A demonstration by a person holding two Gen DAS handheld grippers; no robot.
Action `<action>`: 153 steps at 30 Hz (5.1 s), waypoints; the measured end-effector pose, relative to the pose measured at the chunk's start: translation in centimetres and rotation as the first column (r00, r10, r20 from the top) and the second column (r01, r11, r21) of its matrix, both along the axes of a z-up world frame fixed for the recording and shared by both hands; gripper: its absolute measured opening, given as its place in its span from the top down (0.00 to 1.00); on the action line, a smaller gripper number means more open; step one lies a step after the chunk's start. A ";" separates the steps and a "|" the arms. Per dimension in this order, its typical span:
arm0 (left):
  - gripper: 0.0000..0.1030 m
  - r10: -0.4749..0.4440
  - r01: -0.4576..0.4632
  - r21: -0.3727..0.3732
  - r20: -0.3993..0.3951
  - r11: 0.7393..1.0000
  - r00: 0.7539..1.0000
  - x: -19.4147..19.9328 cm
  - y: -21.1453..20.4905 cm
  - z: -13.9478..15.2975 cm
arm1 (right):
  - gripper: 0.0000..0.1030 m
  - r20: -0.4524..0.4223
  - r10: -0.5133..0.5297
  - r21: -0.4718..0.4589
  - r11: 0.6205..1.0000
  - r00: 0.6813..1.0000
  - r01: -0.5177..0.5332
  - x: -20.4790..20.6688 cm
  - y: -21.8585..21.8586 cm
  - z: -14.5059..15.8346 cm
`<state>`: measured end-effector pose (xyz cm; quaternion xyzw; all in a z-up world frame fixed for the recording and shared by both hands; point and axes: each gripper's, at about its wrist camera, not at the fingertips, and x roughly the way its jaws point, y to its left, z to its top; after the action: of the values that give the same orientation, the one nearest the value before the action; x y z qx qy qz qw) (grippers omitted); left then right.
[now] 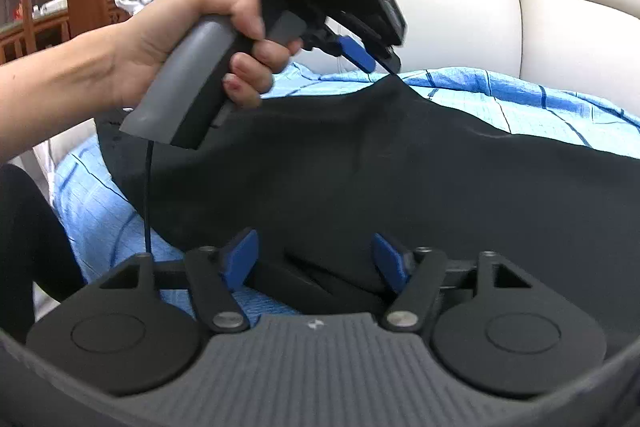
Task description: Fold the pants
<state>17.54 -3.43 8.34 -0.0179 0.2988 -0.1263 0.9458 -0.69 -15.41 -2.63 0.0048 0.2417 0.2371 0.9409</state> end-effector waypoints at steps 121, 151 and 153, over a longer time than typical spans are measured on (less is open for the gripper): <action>0.44 0.717 -0.712 -0.092 0.024 0.696 0.697 -12.9 20.6 -7.4 | 0.01 0.079 -0.259 -0.148 0.952 0.963 0.268 6.4 4.4 -1.8; 0.86 -0.036 0.075 -0.128 0.287 0.989 0.957 -9.8 -1.6 4.1 | 0.55 -0.105 -0.454 0.106 0.879 0.885 0.464 2.8 -10.6 3.3; 0.84 -0.165 0.182 -0.059 0.220 0.982 0.961 -9.0 -6.7 2.0 | 0.56 -0.119 -0.515 0.131 0.839 0.849 0.527 1.9 -13.5 3.3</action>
<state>8.59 -10.08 10.38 -0.0152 0.1903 -0.2214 0.9563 1.17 -28.95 0.64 0.1546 0.2486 -0.0096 0.9561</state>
